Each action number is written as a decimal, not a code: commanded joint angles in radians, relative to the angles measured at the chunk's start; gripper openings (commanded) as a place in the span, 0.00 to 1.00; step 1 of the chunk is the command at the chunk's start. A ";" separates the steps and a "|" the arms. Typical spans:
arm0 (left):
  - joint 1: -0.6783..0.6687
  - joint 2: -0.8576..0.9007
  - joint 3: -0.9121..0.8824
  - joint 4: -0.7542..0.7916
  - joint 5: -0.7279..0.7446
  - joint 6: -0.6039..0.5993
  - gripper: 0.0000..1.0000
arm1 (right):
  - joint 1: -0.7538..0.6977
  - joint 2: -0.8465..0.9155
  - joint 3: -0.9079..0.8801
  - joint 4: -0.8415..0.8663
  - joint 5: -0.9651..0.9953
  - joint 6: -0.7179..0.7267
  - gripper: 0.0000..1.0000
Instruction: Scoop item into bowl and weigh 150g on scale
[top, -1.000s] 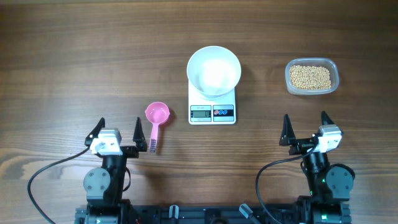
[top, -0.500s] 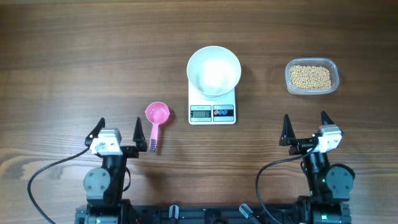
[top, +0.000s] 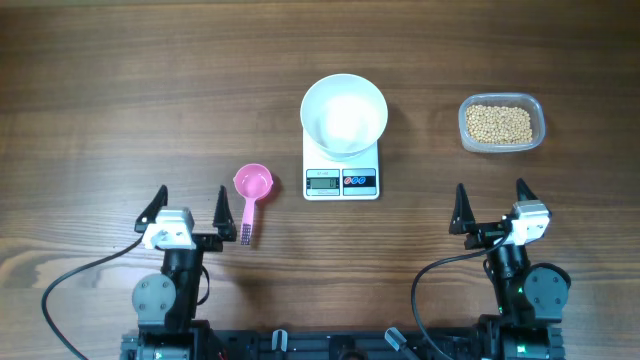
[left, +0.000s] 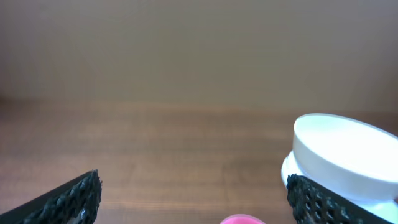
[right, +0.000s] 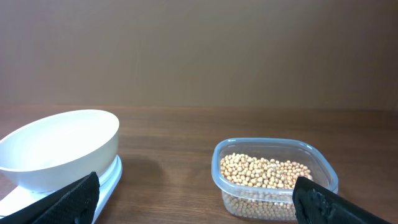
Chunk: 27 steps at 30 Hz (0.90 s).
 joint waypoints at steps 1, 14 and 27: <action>0.004 -0.011 -0.006 0.113 0.015 0.012 1.00 | 0.006 -0.009 -0.003 0.005 0.014 0.006 1.00; 0.004 -0.010 0.173 0.274 0.008 0.004 1.00 | 0.006 -0.009 -0.003 0.005 0.014 0.005 1.00; 0.004 0.251 0.925 -0.628 0.359 -0.224 1.00 | 0.006 -0.009 -0.003 0.005 0.014 0.006 1.00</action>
